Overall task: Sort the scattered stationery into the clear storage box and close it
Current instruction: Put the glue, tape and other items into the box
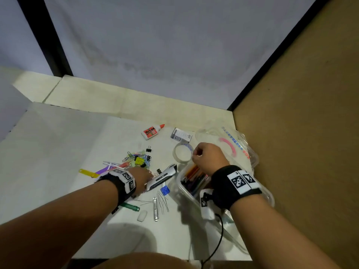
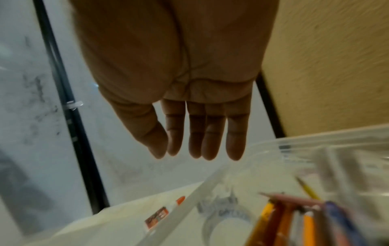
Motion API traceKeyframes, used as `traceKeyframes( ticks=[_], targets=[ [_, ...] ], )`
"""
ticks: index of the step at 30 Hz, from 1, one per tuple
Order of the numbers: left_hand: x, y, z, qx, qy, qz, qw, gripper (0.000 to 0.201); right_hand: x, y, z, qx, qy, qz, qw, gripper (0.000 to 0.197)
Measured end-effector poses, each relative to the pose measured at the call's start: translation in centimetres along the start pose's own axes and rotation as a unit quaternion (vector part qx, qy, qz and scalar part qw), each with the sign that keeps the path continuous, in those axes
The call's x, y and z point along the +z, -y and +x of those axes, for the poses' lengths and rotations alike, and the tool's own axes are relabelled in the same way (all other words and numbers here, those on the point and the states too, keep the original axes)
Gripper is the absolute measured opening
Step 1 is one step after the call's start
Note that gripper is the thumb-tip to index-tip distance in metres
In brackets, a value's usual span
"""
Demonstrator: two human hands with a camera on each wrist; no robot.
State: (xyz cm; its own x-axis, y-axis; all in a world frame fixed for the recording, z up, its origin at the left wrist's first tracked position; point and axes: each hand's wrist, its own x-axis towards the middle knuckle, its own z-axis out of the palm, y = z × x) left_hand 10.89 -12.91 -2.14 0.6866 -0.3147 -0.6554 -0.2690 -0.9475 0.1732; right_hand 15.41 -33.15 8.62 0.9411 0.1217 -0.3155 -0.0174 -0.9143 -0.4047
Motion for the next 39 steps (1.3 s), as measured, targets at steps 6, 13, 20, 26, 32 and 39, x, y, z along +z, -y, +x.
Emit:
traceKeyframes(
  ticks=[6,13,20,26,32,39],
  targets=[
    [1.0,3.6,-0.7,-0.041,-0.074,-0.025,0.996,0.065,3.1,4.9,4.4,-0.017,0.096,-0.051,0.994,0.017],
    [2.5,6.9,-1.5,-0.091,-0.101,-0.054,0.989,0.072,4.0,7.6,11.8,0.081,0.132,-0.066,0.986,0.046],
    [3.7,8.1,-1.1,-0.089,-0.059,-0.082,0.991,0.073,9.5,2.1,20.7,0.174,0.142,-0.152,0.962,0.105],
    [3.0,9.2,0.0,-0.082,-0.054,-0.083,0.992,0.064,9.0,4.3,16.3,0.130,0.146,-0.303,0.933,0.074],
    [2.5,9.3,0.5,-0.077,-0.037,-0.072,0.994,0.059,8.8,5.5,16.4,0.104,0.131,-0.297,0.940,0.035],
    [1.0,9.2,1.2,-0.109,-0.040,-0.066,0.991,0.035,7.2,6.1,14.9,0.097,0.055,-0.026,0.993,0.035]
  ],
)
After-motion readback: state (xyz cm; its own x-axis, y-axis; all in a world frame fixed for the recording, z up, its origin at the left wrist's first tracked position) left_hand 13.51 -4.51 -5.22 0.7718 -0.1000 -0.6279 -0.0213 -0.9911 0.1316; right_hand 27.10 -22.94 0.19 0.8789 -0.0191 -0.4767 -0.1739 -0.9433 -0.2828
